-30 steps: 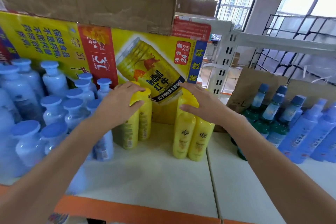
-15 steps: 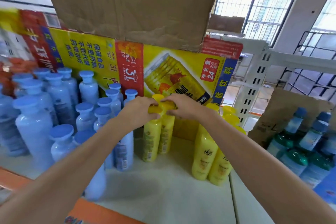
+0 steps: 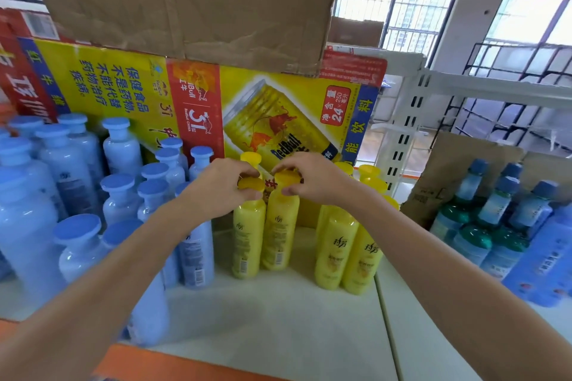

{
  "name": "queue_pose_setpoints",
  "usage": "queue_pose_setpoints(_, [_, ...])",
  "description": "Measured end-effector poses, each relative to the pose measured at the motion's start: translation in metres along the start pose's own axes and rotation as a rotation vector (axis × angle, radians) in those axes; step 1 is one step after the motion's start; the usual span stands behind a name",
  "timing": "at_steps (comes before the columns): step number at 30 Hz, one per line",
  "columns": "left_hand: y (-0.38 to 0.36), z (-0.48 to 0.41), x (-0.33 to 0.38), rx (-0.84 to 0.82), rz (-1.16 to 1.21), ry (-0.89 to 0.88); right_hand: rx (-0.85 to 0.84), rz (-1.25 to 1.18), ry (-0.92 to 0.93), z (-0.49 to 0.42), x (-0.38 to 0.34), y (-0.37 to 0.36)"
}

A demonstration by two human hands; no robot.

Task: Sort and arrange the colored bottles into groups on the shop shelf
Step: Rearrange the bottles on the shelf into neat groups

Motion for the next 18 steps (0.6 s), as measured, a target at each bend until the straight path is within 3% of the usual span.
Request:
queue_pose_setpoints(8, [0.001, 0.008, 0.024, -0.101, 0.077, -0.117, 0.064, -0.080, -0.081, 0.065, -0.007, 0.022])
queue_pose_setpoints(18, [-0.033, 0.015, 0.069, -0.308, 0.264, -0.186, 0.001, -0.056, -0.215, 0.129, 0.018, 0.031])
Point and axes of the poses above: each hand's wrist, its own z-axis away from the middle knuckle, its own y-axis out of the back of the hand, x = y × z, the point moved 3 cm from there along -z, towards the middle knuckle, and after that the axes turned 1 degree about x, right-handed, at the moved point
